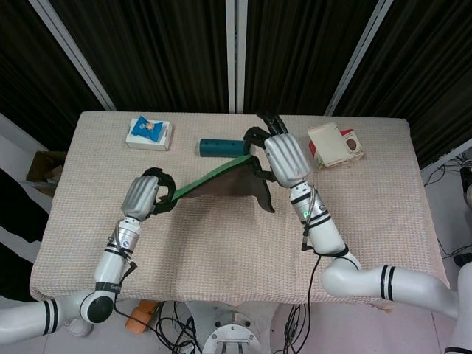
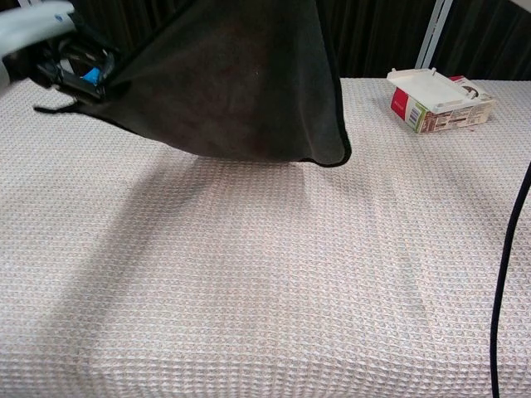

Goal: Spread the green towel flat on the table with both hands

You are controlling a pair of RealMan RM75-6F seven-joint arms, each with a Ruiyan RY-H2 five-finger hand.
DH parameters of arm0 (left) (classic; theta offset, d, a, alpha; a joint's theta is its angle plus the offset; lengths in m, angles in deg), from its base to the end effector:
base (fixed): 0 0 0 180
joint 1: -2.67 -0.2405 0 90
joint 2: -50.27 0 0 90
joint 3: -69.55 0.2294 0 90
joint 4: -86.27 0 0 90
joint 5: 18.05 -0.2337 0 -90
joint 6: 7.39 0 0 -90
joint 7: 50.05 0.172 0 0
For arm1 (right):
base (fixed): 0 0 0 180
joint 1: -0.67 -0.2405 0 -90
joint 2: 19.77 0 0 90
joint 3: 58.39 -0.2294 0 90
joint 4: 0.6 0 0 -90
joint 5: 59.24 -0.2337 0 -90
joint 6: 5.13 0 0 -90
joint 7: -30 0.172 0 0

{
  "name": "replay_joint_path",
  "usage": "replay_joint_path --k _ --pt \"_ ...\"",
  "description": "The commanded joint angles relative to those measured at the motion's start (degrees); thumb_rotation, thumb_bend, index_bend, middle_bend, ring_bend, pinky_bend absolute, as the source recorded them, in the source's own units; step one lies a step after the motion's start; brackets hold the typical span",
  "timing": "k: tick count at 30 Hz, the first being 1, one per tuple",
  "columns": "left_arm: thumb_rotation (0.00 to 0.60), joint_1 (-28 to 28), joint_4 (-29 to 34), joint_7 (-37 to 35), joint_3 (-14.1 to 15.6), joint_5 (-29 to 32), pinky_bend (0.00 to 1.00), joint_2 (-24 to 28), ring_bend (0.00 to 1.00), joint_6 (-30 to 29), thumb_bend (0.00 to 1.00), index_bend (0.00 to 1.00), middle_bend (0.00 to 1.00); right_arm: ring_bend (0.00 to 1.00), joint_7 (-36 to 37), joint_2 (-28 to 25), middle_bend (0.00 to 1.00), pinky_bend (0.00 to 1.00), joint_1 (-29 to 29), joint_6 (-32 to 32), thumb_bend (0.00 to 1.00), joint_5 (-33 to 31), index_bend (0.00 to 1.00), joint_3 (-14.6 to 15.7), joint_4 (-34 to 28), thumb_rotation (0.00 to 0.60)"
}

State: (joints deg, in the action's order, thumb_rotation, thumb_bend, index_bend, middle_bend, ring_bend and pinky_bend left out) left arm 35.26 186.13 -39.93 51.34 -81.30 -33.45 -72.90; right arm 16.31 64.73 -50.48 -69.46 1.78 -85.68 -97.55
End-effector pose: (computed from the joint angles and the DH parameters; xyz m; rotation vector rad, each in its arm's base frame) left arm -0.1057 0.3411 0.0158 -1.4830 -1.2270 -1.2736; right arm 0.0268 -0.3892 0.0493 1.5942 -0.9439 1.5411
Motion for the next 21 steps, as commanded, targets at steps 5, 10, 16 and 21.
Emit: replay_joint_path --k 5,10,16,21 --pt "0.600 5.74 -3.81 5.61 -7.86 5.62 0.21 4.69 0.36 0.70 0.49 0.80 0.52 0.10 4.45 0.52 0.37 0.04 -4.34 3.44 0.50 -2.64 0.77 -4.73 9.07 0.600" --pt "0.600 8.26 -7.21 6.91 -10.47 5.43 0.21 4.32 0.35 -2.38 0.49 0.80 0.52 0.10 6.83 0.48 0.37 0.04 -6.38 4.25 0.50 -0.93 0.78 -5.50 14.88 0.600" --pt "0.600 7.82 -11.81 5.42 -6.00 -0.99 0.21 0.39 0.35 -7.19 0.49 0.79 0.51 0.10 12.69 -0.06 0.37 0.04 -5.44 5.85 0.50 4.62 0.77 -1.37 18.44 0.600" --pt "0.600 6.52 -20.79 4.12 2.67 -9.72 0.21 -5.52 0.35 -9.77 0.49 0.75 0.51 0.10 17.90 1.70 0.37 0.04 -3.22 5.82 0.50 11.68 0.78 5.76 21.90 0.600"
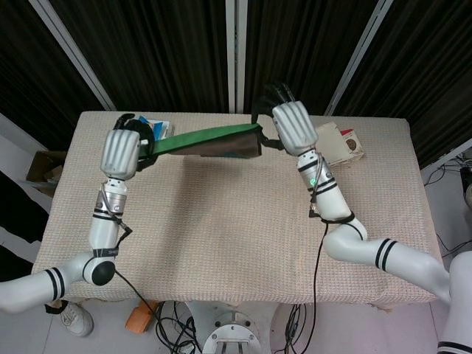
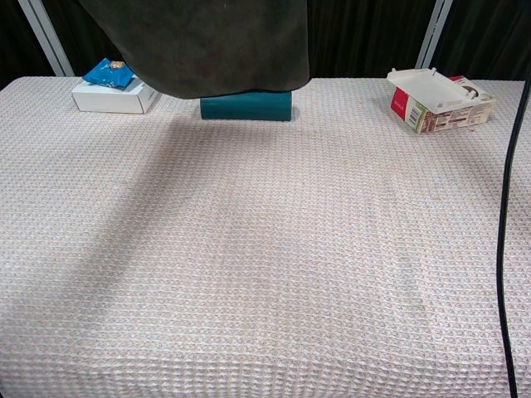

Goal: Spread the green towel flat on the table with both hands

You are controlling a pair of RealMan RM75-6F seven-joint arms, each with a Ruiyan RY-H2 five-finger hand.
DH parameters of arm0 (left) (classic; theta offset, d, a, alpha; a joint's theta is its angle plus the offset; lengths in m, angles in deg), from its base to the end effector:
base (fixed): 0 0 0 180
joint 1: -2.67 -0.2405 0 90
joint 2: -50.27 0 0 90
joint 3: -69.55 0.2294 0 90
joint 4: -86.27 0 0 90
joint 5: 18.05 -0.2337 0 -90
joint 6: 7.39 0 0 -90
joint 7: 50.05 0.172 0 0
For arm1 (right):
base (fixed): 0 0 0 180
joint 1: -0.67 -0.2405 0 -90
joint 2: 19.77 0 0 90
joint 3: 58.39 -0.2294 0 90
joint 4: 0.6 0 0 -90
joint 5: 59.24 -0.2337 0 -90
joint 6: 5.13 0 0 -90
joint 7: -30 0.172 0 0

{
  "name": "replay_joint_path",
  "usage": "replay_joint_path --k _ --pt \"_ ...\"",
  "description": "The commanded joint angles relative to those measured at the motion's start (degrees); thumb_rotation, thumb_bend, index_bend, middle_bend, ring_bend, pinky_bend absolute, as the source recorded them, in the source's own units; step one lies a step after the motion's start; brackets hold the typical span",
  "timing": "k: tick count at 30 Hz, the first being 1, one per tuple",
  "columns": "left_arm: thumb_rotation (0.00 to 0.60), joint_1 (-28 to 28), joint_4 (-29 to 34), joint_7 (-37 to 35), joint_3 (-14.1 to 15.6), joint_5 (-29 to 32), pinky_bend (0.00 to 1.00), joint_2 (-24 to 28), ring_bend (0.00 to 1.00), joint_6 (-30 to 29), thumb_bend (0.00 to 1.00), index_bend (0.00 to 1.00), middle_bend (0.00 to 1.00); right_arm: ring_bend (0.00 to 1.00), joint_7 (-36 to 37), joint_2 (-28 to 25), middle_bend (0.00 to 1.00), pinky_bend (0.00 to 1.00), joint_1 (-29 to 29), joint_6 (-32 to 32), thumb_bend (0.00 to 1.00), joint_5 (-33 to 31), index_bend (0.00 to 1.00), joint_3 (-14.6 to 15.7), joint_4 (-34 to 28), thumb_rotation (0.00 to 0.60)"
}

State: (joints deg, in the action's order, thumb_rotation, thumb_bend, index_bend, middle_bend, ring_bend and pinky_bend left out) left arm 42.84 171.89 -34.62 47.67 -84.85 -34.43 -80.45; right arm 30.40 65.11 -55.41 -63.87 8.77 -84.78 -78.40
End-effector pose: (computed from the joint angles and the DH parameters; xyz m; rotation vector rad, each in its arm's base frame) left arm -0.0971 0.4012 0.0689 -1.3936 -0.7605 -1.2846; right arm 0.0076 -0.4497 0.0610 1.6150 -0.8279 1.5352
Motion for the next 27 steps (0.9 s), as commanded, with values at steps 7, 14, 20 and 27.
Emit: replay_joint_path --k 7,14,20,27 --pt "0.600 -3.41 -13.66 1.55 17.83 -14.98 0.20 -8.93 0.35 -1.13 0.47 0.70 0.50 0.10 10.27 4.43 0.37 0.04 4.66 -0.84 0.50 12.99 0.78 13.71 5.78 0.600" --pt "0.600 -5.76 -12.43 6.30 23.24 -19.40 0.20 -9.03 0.33 -0.90 0.45 0.64 0.47 0.10 9.28 3.99 0.37 0.04 6.19 -1.35 0.50 18.71 0.77 19.31 3.95 0.600" --pt "0.600 -7.03 -8.58 13.84 25.43 -18.91 0.18 -7.21 0.27 2.19 0.44 0.53 0.39 0.10 4.80 4.73 0.36 0.04 6.98 -1.13 0.50 20.96 0.77 21.96 2.90 0.600" --pt "0.600 -9.60 -6.56 16.88 26.98 -20.18 0.18 -5.83 0.27 0.85 0.45 0.54 0.38 0.10 3.80 5.19 0.36 0.04 7.34 -1.89 0.50 23.95 0.77 23.67 1.72 0.600"
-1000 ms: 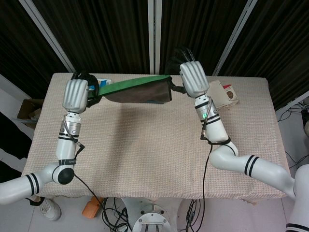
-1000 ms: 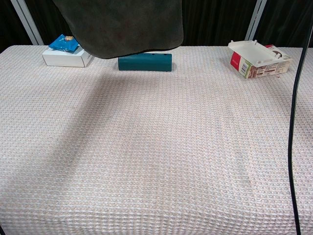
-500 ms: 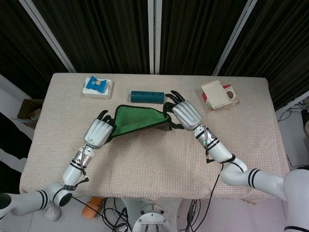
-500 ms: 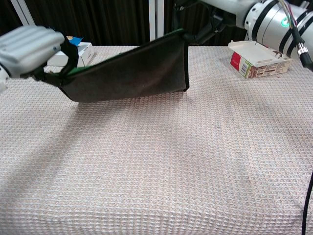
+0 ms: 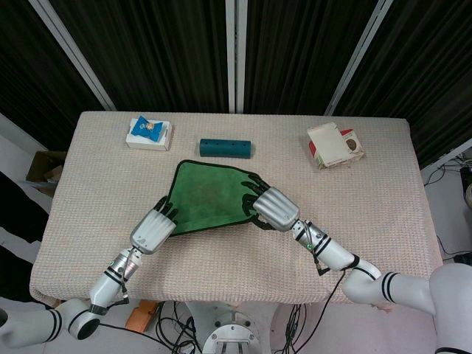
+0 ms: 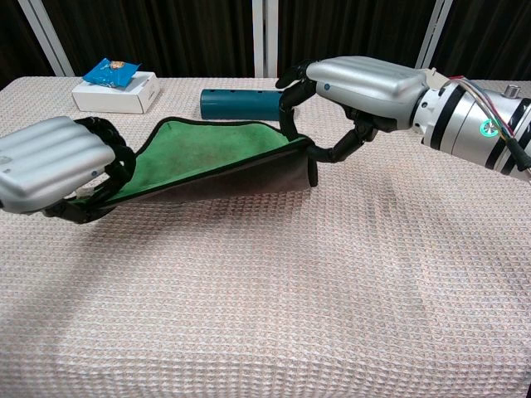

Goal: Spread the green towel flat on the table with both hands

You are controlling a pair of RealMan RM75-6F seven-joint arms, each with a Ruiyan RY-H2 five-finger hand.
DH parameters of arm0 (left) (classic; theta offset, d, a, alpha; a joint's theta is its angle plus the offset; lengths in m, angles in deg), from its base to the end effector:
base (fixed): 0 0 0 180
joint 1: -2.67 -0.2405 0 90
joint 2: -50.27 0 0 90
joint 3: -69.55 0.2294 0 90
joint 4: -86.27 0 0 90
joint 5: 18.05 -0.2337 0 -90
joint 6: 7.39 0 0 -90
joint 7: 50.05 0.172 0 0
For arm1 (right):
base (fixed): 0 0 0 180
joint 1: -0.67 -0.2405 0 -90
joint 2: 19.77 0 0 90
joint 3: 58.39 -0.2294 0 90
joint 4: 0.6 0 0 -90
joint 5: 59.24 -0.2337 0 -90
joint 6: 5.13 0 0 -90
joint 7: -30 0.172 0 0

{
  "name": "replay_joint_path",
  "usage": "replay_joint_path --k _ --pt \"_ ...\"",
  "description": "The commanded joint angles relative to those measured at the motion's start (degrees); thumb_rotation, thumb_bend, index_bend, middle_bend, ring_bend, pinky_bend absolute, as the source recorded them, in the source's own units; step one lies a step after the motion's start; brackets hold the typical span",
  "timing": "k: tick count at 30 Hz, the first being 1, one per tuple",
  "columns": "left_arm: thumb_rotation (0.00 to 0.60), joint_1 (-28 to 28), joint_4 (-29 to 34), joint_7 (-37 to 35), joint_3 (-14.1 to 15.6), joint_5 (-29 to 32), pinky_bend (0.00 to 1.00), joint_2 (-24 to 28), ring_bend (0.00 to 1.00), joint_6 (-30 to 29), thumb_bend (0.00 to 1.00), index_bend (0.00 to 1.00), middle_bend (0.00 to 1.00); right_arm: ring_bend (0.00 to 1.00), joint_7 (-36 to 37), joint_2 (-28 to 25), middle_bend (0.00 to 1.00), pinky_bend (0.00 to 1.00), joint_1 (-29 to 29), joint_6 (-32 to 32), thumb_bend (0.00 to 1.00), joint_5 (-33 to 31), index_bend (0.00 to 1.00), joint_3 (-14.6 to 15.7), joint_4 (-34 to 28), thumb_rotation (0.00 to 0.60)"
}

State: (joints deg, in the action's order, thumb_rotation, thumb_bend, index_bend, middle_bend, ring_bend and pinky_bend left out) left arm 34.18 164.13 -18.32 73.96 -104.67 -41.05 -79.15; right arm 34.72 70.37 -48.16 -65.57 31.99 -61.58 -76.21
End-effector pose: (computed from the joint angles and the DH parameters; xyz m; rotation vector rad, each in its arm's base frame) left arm -0.1756 0.2732 -0.0571 -2.0020 -0.3857 -0.8036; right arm -0.0752 -0.3390 -0.0608 2.1754 -0.7190 1.2537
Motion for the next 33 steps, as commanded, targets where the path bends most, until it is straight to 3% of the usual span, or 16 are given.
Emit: replay_joint_path --k 1,7,12,17,22,27,33 --pt "0.600 -1.26 1.61 0.88 0.95 -0.60 0.18 1.08 0.27 -0.56 0.45 0.54 0.38 0.10 -0.68 -0.19 0.36 0.04 0.12 -0.19 0.50 1.01 0.77 0.62 -0.73 0.600" --pt "0.600 -2.48 3.11 3.00 1.81 -0.51 0.18 1.67 0.26 0.90 0.44 0.52 0.36 0.10 -2.07 -0.39 0.36 0.04 0.09 0.90 0.50 1.74 0.77 1.38 -1.67 0.600" --pt "0.600 -2.66 6.04 8.06 1.17 3.41 0.17 2.67 0.21 4.74 0.32 0.40 0.27 0.09 -4.69 1.05 0.34 0.02 0.04 1.71 0.48 1.75 0.73 1.44 -1.39 0.600" --pt "0.600 -2.92 10.13 12.32 0.50 6.68 0.17 4.22 0.18 6.55 0.16 0.28 0.20 0.07 -8.14 1.59 0.30 0.00 0.38 2.75 0.24 0.89 0.59 1.45 -2.52 0.600" --pt "0.600 -3.25 12.37 13.62 0.33 7.73 0.17 5.12 0.18 6.95 0.10 0.24 0.18 0.03 -11.84 0.94 0.25 0.00 1.00 4.63 0.04 -0.79 0.46 1.92 -4.95 0.600" --pt "0.600 -3.76 16.20 15.40 0.61 9.44 0.16 6.94 0.17 7.41 0.07 0.21 0.15 0.00 -16.82 -0.54 0.19 0.00 1.06 8.48 0.00 -3.08 0.34 2.93 -8.56 0.600" --pt "0.600 -4.68 23.34 19.19 0.87 15.07 0.16 10.94 0.15 7.56 0.05 0.18 0.11 0.00 -19.16 -2.32 0.17 0.00 1.66 10.14 0.00 -4.54 0.31 3.74 -12.85 0.600"
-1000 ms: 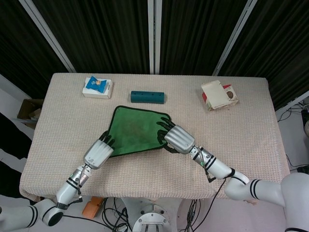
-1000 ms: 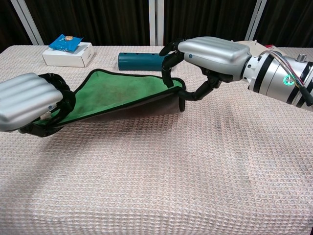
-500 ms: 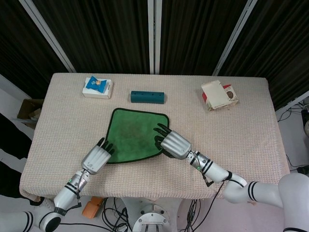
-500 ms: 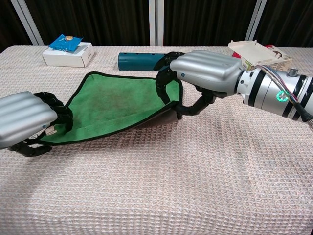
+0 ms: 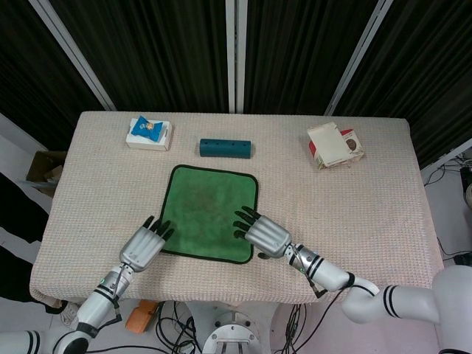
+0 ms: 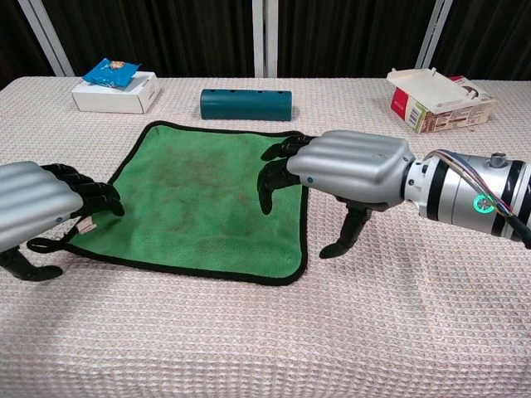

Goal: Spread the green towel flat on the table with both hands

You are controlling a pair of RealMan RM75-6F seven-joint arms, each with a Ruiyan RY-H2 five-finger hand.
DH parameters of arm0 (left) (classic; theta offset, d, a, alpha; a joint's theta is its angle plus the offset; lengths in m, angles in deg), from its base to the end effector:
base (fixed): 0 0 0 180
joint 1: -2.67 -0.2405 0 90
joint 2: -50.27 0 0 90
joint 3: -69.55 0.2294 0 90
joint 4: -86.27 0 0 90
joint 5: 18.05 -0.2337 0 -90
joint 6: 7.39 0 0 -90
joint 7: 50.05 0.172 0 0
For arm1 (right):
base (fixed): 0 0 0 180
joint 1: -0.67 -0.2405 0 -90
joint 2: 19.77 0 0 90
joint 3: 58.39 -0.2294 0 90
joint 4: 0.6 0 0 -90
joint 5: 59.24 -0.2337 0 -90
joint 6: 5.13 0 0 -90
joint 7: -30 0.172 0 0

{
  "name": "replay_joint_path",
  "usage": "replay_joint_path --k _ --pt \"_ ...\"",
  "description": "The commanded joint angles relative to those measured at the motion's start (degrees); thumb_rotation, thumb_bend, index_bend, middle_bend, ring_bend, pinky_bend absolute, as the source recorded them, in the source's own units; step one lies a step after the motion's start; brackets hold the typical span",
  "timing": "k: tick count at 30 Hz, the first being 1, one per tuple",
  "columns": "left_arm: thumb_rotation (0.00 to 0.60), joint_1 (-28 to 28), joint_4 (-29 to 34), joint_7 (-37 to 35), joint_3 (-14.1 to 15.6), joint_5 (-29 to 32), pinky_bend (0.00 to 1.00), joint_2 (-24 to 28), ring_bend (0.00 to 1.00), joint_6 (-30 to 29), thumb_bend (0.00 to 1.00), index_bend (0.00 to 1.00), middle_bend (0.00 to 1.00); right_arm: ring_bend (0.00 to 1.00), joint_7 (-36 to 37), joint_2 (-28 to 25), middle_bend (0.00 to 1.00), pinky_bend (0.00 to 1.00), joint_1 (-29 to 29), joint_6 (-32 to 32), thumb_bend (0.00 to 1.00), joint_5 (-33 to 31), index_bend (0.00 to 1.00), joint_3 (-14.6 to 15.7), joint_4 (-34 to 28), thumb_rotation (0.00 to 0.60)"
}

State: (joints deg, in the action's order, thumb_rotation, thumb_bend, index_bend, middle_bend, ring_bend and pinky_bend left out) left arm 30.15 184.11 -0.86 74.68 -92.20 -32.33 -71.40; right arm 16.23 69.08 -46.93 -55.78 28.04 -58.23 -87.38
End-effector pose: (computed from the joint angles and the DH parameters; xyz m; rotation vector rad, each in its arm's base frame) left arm -0.1831 0.2308 -0.0513 -2.0857 -0.5443 -0.5159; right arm -0.0791 -0.2822 -0.0965 2.3913 -0.6246 0.9731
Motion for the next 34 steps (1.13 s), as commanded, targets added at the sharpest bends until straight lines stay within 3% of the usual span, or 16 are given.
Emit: replay_joint_path --k 1,3,7,11,14,17,22,29,34 --pt "0.600 -0.96 4.90 1.58 0.07 3.54 0.16 3.27 0.15 -0.58 0.05 0.18 0.11 0.00 -0.69 -1.47 0.17 0.00 0.86 -0.64 0.00 -0.43 0.31 0.19 -2.49 0.600" --pt "0.600 -1.35 7.51 -0.10 -0.40 4.62 0.16 5.32 0.15 -1.13 0.05 0.18 0.11 0.00 -0.67 -2.11 0.18 0.00 1.96 -3.53 0.00 0.30 0.31 -0.36 -3.25 0.600" --pt "0.600 -4.08 10.11 -12.66 -4.39 2.63 0.16 10.17 0.15 -7.28 0.05 0.18 0.11 0.01 -1.67 -4.12 0.22 0.01 7.15 -14.67 0.06 0.18 0.31 -2.99 -4.67 0.600" --pt "0.600 -7.52 1.99 -26.90 -9.21 -1.82 0.16 11.41 0.15 -16.62 0.05 0.18 0.12 0.07 -0.73 -8.18 0.24 0.13 12.51 -22.68 0.16 -2.53 0.31 -5.05 -6.71 0.600" --pt "0.600 -9.64 -6.54 -36.07 -10.66 -3.33 0.16 11.75 0.15 -20.25 0.05 0.20 0.14 0.09 2.37 -13.26 0.24 0.18 16.50 -26.23 0.17 -4.19 0.29 -4.96 -9.37 0.600" --pt "0.600 -12.20 -11.09 -42.30 -9.60 -4.15 0.16 13.43 0.15 -21.50 0.05 0.21 0.14 0.08 5.67 -18.90 0.20 0.13 20.82 -28.95 0.17 -5.05 0.21 -3.39 -11.91 0.600" --pt "0.600 -17.60 -12.25 -49.07 -5.93 -7.23 0.16 16.44 0.15 -25.01 0.05 0.21 0.14 0.02 12.39 -25.09 0.14 0.05 29.07 -35.34 0.17 -3.69 0.13 0.64 -12.96 0.600" --pt "0.600 -25.20 -10.52 -48.62 -1.02 -12.94 0.15 16.54 0.15 -33.18 0.05 0.21 0.14 0.00 18.92 -25.70 0.11 0.00 39.15 -43.78 0.18 -1.42 0.09 4.68 -8.82 0.600" --pt "0.600 -28.53 -8.51 -46.02 1.81 -15.55 0.13 16.80 0.12 -34.69 0.05 0.20 0.13 0.00 22.71 -25.13 0.10 0.00 41.68 -44.27 0.18 0.07 0.08 5.35 -5.34 0.600"
